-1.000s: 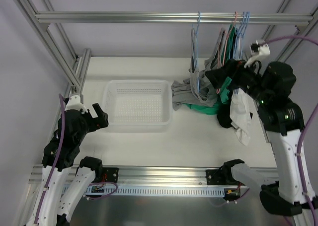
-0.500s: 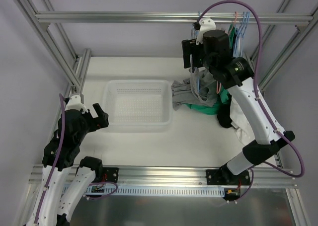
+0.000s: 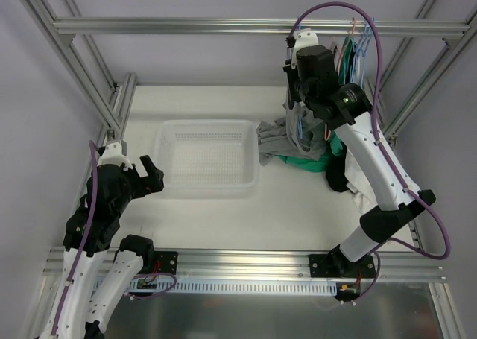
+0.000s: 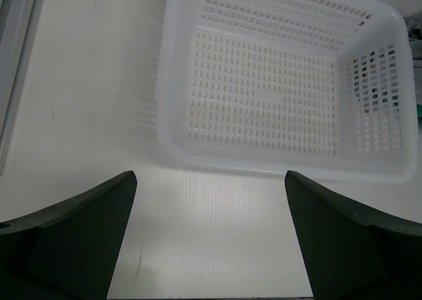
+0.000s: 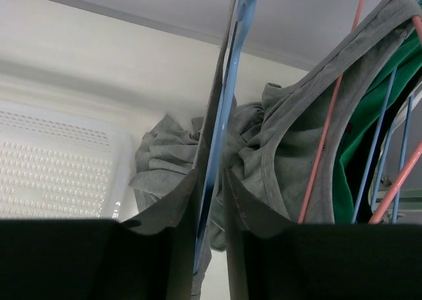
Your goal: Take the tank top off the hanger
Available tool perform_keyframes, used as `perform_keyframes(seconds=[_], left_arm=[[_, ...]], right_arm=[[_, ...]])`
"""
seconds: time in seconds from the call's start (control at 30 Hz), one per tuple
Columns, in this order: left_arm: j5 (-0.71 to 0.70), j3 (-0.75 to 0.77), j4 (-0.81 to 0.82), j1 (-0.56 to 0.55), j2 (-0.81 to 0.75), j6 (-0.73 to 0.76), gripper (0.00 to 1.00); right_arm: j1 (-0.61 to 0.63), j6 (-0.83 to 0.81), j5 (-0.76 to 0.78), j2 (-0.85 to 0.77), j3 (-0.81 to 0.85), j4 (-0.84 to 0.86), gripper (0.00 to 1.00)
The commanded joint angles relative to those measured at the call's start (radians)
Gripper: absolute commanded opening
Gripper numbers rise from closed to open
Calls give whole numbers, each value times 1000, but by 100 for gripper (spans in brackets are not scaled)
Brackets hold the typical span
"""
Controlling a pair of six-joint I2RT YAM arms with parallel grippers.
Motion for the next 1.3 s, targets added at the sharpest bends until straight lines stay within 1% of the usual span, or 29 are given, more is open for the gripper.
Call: perform_keyframes(seconds=[0.0, 0.1, 0.13, 0.17, 0.2, 0.33, 0.63, 0.87, 0.97, 1.0, 1.07, 1.1, 1.13, 1.2, 1.27], left_arm=[[11, -5, 32, 0, -2, 9, 99], [12, -5, 31, 0, -2, 9, 99], [12, -6, 33, 0, 0, 9, 99], [14, -5, 33, 0, -2, 9, 99], [14, -5, 32, 0, -2, 9, 99], [14, -6, 36, 0, -2, 9, 99], [20, -8, 35, 0, -8, 9, 99], [29, -8, 36, 0, -3, 10, 99], [34, -9, 36, 0, -5, 10, 99], [35, -9, 38, 0, -3, 12, 99], [46, -9, 42, 0, -2, 13, 99], [49, -9, 42, 0, 0, 15, 99], [54, -11, 44, 0, 1, 15, 98], [74, -8, 50, 0, 13, 21, 99], [118, -8, 62, 0, 41, 30, 99]], right_arm=[[6, 12, 47, -6, 44, 37, 19], [6, 27, 64, -15, 44, 44, 7], [6, 32, 70, -18, 39, 47, 5], [6, 38, 73, -21, 36, 52, 1], [6, 52, 82, -23, 33, 57, 0], [6, 96, 98, -55, 7, 96, 0], [3, 132, 82, -145, -103, 274, 0], [1, 136, 30, -196, -148, 288, 0], [1, 147, -19, -250, -200, 276, 0], [3, 162, -58, -271, -220, 268, 0], [1, 181, -100, -343, -287, 250, 0], [3, 196, -152, -369, -310, 244, 0], [4, 202, -174, -420, -332, 227, 0], [6, 209, -244, -466, -378, 193, 0], [12, 205, -290, -544, -418, 141, 0]])
